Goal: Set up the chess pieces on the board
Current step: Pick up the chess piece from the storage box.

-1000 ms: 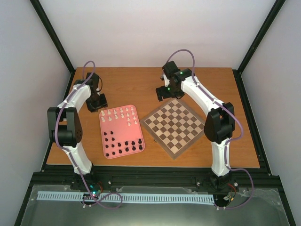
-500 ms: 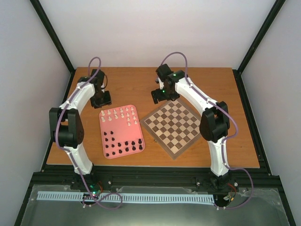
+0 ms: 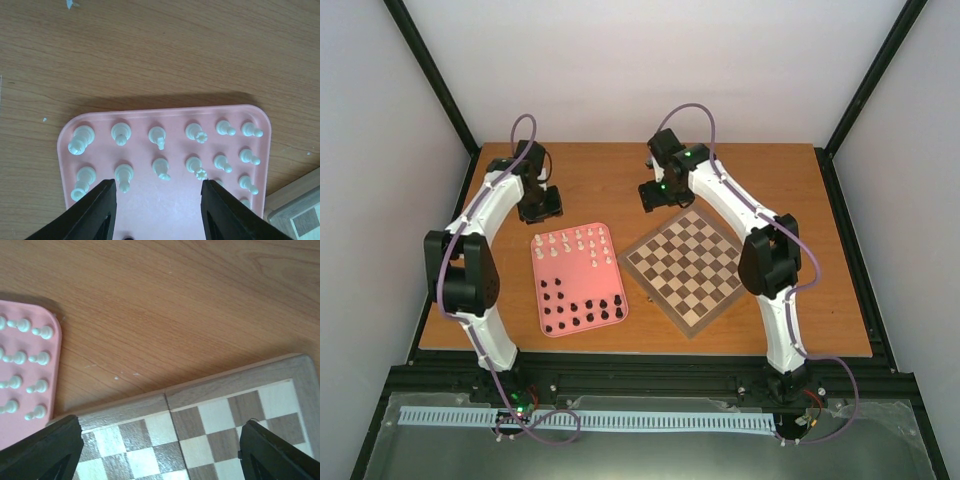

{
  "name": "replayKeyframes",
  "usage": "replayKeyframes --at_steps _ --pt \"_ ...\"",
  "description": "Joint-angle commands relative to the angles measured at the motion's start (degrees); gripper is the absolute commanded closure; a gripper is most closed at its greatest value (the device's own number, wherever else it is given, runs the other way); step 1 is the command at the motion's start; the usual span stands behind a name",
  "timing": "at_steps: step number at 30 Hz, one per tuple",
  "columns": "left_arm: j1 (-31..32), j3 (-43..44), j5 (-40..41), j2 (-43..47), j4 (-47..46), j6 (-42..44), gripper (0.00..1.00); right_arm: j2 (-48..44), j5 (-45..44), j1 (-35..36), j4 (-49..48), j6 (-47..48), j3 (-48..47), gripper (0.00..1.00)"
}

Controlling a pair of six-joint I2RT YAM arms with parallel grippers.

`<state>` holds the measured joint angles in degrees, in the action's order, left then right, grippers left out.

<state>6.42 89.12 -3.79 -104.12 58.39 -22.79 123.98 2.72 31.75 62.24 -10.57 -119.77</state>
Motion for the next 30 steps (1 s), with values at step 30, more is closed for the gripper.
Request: replayKeyframes --at_steps 30 --pt "9.32 0.78 -2.41 -1.84 -2.41 -3.42 0.63 -6.17 -3.4 -4.58 -4.13 -2.2 6.54 0.19"
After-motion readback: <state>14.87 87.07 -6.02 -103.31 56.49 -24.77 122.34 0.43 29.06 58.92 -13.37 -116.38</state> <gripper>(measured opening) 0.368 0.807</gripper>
